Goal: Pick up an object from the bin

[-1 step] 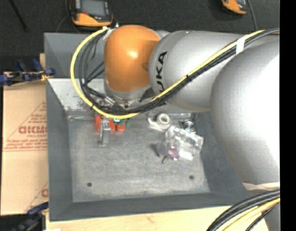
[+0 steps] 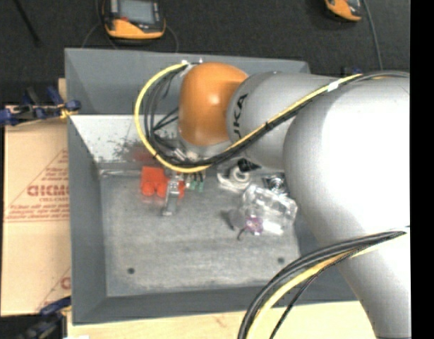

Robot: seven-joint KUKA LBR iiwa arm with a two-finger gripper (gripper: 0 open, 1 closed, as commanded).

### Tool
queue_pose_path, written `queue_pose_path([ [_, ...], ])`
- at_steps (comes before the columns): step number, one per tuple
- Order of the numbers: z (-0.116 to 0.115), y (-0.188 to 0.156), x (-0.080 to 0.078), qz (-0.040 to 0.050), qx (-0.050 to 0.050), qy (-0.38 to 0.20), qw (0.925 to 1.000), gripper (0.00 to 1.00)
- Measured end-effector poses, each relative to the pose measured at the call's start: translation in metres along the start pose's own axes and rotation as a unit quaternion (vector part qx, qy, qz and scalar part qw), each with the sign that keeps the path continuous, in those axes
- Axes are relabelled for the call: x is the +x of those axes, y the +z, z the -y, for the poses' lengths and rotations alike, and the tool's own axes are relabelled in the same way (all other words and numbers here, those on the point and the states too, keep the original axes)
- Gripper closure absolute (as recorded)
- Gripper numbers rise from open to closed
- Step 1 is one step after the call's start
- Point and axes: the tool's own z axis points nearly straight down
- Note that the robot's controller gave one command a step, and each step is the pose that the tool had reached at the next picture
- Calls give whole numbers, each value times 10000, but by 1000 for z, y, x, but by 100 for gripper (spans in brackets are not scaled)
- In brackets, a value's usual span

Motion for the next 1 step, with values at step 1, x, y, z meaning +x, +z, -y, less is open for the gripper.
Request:
queue_pose_path([
  [1,-22,-32,10,90,-20,686,9976,0],
])
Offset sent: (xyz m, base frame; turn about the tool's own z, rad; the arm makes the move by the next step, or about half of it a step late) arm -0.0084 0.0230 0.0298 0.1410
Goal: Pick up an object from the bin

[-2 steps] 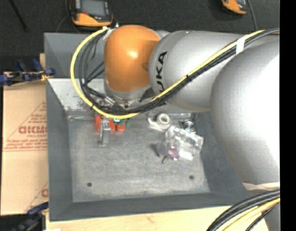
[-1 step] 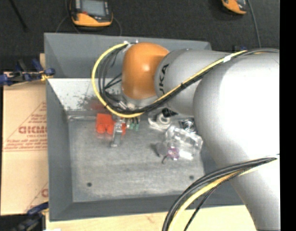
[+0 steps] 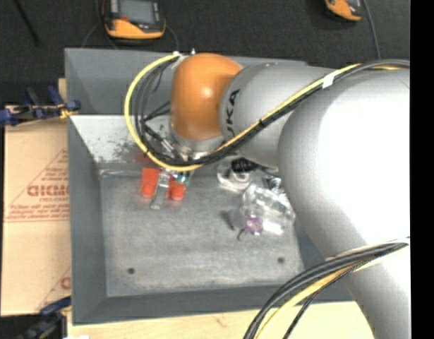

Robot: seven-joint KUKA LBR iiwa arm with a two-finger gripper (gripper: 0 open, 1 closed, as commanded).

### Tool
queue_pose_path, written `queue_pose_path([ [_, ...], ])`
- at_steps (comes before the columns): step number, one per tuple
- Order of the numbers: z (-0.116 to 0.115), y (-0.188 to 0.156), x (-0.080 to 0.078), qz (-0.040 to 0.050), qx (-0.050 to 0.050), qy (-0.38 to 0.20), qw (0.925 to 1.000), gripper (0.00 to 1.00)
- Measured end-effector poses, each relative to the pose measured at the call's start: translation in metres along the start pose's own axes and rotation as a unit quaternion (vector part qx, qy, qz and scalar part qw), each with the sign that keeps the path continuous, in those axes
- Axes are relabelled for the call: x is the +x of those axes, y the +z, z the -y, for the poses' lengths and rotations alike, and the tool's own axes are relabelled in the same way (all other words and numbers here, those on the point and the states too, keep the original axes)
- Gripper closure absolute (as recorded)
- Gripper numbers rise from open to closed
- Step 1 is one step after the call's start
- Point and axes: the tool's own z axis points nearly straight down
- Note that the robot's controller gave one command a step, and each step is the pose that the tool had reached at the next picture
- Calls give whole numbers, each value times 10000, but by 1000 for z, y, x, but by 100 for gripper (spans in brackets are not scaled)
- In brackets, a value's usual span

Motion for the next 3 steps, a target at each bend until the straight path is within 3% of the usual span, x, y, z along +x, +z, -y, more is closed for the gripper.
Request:
queue_pose_path([
  [1,19,1,-2,-21,24,670,9977,0],
  [2,17,32,6,-31,32,2108,9775,0],
  [3,18,31,4,-19,32,2105,9776,0],
])
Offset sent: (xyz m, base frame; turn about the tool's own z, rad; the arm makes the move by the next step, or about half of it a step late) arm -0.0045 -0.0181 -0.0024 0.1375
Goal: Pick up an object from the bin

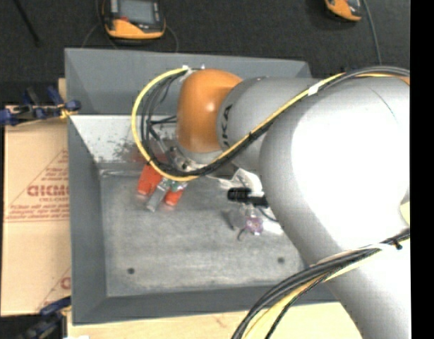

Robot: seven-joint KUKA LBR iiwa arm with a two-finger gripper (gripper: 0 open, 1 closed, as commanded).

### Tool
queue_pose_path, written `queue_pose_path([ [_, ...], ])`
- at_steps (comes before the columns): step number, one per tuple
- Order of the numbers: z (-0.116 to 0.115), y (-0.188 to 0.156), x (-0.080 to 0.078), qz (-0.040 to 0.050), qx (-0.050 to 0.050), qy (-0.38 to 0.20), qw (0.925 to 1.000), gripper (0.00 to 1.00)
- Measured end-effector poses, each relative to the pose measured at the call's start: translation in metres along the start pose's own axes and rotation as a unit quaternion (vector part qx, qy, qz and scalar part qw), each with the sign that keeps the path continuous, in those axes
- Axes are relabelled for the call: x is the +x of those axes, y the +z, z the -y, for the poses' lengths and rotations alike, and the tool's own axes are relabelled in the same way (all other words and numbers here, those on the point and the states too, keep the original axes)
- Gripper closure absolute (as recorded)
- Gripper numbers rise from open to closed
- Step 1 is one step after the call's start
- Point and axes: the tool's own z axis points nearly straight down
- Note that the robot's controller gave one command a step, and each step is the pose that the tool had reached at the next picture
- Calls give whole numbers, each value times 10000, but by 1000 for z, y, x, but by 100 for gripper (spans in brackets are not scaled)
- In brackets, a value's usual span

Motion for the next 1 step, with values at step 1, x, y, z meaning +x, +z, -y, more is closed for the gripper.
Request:
queue_pose_path([
  [1,0,0,0,0,-1,-6,10000,100],
])
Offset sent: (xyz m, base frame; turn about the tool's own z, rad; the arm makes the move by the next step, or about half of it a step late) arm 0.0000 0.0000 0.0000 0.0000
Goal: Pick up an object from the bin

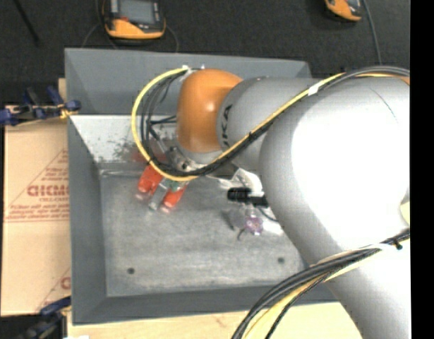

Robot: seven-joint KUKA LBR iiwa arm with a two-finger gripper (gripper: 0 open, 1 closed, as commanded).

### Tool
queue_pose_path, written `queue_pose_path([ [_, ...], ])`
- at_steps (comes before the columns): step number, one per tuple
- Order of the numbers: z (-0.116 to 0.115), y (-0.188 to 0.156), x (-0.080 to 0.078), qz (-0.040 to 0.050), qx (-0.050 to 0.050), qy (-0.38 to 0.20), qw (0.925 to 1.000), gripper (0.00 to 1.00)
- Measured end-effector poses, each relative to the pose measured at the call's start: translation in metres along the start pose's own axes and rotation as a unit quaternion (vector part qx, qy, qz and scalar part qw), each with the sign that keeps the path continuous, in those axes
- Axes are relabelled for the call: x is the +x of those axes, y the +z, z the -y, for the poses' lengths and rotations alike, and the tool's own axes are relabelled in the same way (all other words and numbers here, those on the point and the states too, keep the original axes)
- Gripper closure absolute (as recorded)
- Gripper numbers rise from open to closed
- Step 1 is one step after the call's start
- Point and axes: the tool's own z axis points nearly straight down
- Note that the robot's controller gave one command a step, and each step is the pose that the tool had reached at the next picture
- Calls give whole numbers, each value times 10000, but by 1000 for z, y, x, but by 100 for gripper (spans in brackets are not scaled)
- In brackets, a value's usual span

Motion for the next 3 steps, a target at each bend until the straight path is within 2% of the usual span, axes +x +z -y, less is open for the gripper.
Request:
queue_pose_path([
  [1,0,-30,-2,12,-22,-2,10000,100],
  [3,-1,-34,-4,12,-19,-5,10000,100],
])
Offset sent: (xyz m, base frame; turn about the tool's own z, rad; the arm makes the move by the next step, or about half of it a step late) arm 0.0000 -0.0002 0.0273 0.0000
